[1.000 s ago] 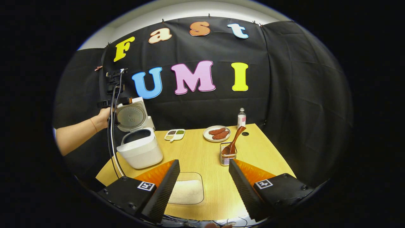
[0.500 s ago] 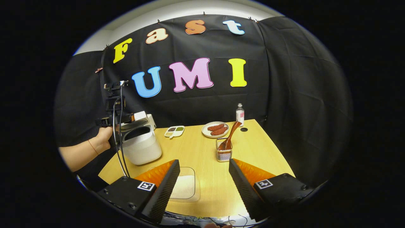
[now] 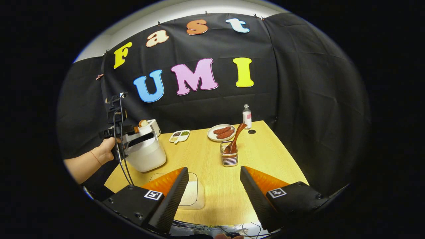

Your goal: Close the left gripper, press the button to open the rice cooker; take a wooden spoon from the chopstick holder with the right hand, scoop a spoonful of rice and pour it into the rice cooker, then put the wooden spoon back into the chopstick holder.

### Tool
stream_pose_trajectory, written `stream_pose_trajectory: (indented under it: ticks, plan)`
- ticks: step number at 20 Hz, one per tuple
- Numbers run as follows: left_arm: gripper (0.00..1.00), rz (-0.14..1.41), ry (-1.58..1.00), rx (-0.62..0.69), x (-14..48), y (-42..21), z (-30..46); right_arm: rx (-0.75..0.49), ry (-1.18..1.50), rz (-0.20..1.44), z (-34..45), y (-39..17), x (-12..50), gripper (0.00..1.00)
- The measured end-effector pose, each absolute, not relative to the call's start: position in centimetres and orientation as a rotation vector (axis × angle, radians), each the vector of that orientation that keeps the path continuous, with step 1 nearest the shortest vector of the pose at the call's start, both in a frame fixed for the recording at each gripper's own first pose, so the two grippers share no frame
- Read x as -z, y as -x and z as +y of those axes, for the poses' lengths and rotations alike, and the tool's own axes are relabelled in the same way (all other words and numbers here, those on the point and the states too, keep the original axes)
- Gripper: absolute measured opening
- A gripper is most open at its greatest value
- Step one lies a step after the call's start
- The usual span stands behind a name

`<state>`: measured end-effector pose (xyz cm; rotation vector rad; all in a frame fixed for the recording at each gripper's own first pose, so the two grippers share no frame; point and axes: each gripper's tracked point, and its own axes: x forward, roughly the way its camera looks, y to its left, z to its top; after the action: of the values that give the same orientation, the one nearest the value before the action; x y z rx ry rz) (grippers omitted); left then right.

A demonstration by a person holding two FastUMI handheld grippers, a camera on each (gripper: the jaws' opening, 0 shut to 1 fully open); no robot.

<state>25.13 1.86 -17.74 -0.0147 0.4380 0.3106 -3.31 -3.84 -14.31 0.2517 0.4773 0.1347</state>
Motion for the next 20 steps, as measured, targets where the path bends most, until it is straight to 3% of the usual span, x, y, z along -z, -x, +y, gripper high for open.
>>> stream_pose_trajectory:
  ticks: [12,20]
  plan:
    - [1.0,0.609,0.118,-0.334,23.3,-25.0,1.4,-0.153,-0.26,0.495,-3.5,3.9,14.8,0.99]
    - [1.0,0.585,0.092,-0.356,23.1,-25.3,1.4,-0.151,-0.293,0.49,-3.4,4.3,14.7,0.99]
